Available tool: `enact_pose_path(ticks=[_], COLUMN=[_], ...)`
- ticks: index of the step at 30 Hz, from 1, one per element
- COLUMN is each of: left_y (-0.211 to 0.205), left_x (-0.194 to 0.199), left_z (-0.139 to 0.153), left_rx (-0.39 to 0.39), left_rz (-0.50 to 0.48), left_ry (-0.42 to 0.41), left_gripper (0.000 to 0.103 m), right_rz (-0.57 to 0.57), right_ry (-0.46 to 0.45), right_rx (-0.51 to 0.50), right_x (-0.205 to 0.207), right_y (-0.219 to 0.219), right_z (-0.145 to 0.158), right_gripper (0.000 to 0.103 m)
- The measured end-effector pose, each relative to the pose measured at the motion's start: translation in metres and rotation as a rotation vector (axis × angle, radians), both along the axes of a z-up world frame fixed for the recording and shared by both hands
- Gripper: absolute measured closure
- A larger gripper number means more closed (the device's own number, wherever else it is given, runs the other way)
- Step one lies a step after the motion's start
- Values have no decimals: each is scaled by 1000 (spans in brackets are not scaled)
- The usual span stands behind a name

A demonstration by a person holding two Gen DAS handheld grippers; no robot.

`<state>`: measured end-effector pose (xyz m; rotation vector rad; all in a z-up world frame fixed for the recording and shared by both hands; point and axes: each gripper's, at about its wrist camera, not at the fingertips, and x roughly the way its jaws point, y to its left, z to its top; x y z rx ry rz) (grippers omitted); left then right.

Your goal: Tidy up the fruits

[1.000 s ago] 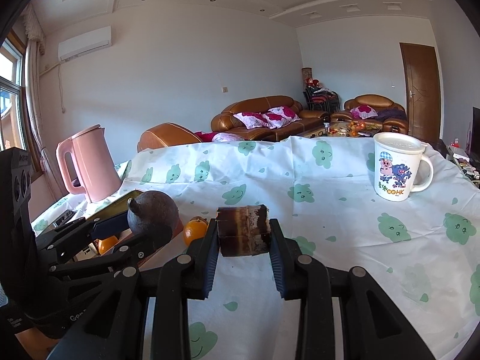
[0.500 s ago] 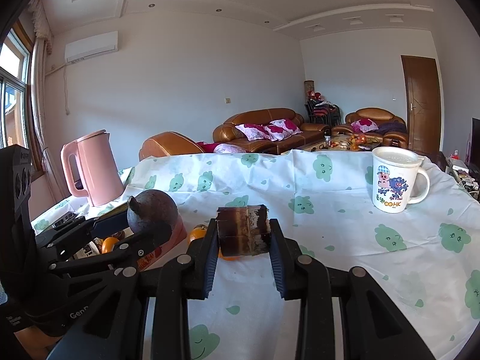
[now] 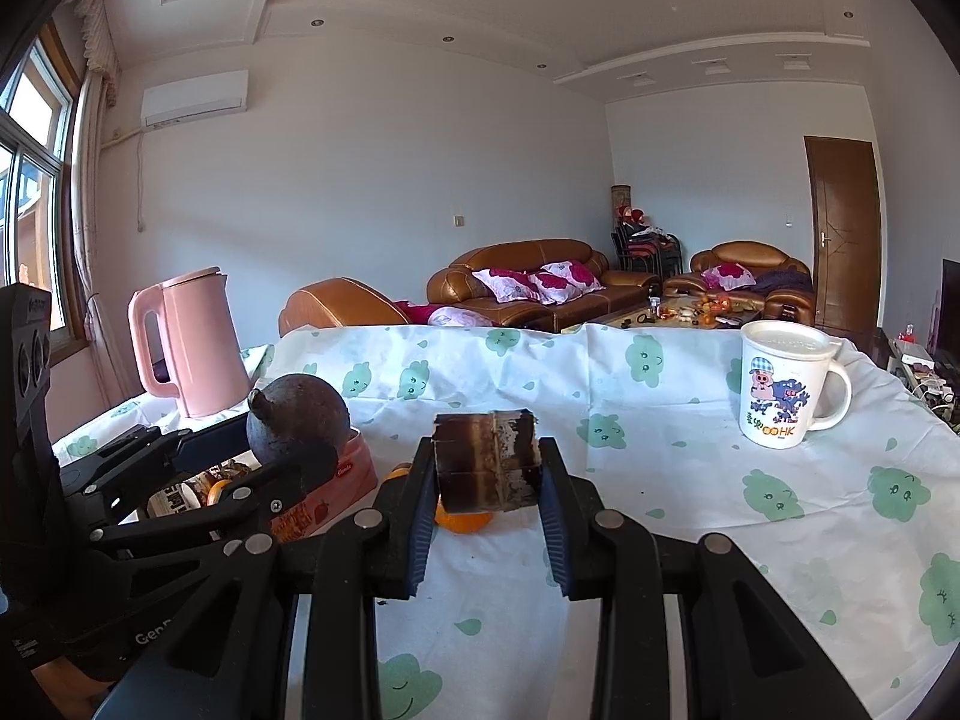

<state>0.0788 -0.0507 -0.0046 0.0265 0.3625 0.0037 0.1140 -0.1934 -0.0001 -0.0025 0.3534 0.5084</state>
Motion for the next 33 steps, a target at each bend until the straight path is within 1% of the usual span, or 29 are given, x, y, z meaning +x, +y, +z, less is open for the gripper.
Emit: enact_pose_path(ticks=[5,10,14,22,25,33], left_y=[8,21,35,71,86,117], left_x=[0,0,-1,-2,-2,-2], left_z=[-1,-2,-2,1,1,-1], left_rx=[-20,-39,-50,-76,-102,-105], left_rz=[5,9,29,89,103,159], left_ry=[17,47,66,95,110,138], left_gripper=[50,50,50,50,50,50], right_rz=[-1,21,63,146,166,219], right_ry=[10,60,70,102,107,123], right_rx=[-4,10,-9,-5,-13,-47], right_x=[1,8,9,14,15,17], right_y=[1,11,32,71,85,119], right_z=[0,-1,1,8,8,6], right_gripper=[70,70,70,70,70,70])
